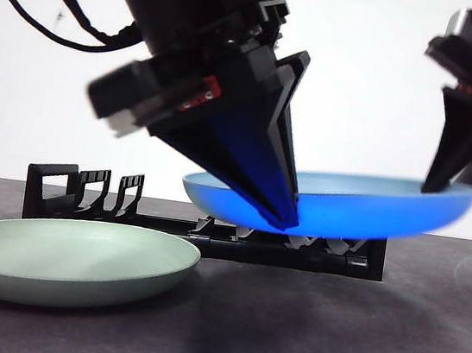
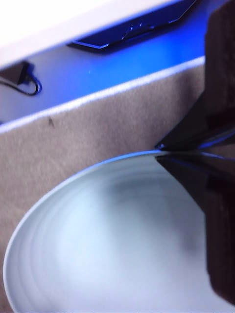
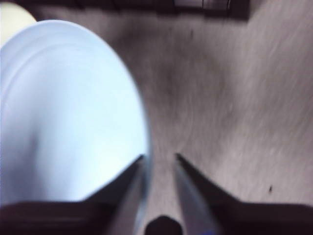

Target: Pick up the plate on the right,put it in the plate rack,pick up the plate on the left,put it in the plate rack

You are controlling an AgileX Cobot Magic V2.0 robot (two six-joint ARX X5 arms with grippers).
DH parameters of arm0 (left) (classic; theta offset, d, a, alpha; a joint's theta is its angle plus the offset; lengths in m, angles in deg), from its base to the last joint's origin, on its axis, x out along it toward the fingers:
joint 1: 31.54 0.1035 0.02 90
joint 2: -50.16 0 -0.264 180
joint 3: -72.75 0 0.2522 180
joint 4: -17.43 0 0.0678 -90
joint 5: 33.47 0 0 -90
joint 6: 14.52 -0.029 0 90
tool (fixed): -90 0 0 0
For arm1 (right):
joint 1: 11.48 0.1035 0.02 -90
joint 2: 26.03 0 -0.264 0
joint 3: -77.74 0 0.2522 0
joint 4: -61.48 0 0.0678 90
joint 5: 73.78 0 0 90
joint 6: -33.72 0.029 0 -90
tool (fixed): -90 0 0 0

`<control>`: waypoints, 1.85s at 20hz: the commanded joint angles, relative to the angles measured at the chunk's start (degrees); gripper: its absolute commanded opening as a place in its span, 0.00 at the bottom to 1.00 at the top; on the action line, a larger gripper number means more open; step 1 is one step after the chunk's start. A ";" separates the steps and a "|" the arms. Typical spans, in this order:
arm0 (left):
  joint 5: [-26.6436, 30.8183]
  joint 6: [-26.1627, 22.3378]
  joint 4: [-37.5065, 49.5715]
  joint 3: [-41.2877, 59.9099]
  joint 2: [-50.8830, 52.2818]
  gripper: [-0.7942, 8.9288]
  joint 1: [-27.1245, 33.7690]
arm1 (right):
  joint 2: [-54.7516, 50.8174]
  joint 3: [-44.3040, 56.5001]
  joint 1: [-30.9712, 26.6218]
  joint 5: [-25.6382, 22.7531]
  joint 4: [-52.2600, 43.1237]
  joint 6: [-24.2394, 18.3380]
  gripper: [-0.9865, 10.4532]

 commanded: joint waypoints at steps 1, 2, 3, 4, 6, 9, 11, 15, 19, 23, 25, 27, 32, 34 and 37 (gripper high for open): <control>0.63 5.20 2.05 0.15 0.15 0.07 0.11 | -2.86 -0.83 -0.02 -0.33 -3.85 0.85 0.25; 0.55 6.84 2.84 0.15 0.26 0.07 0.11 | -4.35 -0.85 -0.02 -0.33 -6.40 1.88 0.25; 0.52 9.62 3.82 0.15 0.52 0.07 0.13 | -6.29 -0.85 -0.02 -0.37 -9.75 3.43 0.25; 0.55 12.28 4.79 0.15 0.83 0.07 0.39 | -7.89 -0.85 -0.02 -0.39 -12.63 4.48 0.25; 0.70 21.49 8.07 0.15 1.99 0.07 1.88 | -10.73 -0.85 -0.02 -1.05 -18.75 6.60 0.25; -0.87 33.31 13.84 0.15 6.25 0.07 7.65 | -12.96 -0.85 0.00 -3.56 -22.62 7.58 0.25; -5.42 36.48 16.35 0.15 10.47 0.07 12.41 | -12.98 -0.85 -0.02 -3.56 -22.47 7.54 0.25; -19.56 44.85 21.42 0.15 17.77 0.07 26.56 | -12.98 -0.85 0.00 -3.56 -22.60 7.56 0.25; -39.89 57.44 30.40 0.15 16.81 0.07 41.77 | -12.96 -0.85 0.00 -3.54 -22.56 7.56 0.25; -49.42 64.63 35.78 0.15 13.46 0.07 51.60 | -12.96 -0.83 0.00 -3.54 -22.58 7.54 0.25; -54.95 67.19 38.53 0.15 10.62 0.07 54.42 | -12.94 -0.83 0.00 -3.56 -22.60 7.54 0.25; -56.33 67.80 39.71 0.15 7.41 0.07 56.33 | -12.90 -0.83 0.00 -3.56 -22.58 7.54 0.25; -56.52 67.60 41.18 0.15 1.03 0.07 58.95 | -12.90 -0.85 0.00 -3.54 -22.58 7.54 0.25; -56.59 67.23 41.22 0.15 -0.94 0.07 59.58 | -12.83 -0.83 0.00 -3.56 -22.58 7.54 0.25; -57.90 66.93 41.18 0.15 -3.50 0.07 59.80 | -12.79 -0.85 0.00 -3.56 -22.58 7.54 0.25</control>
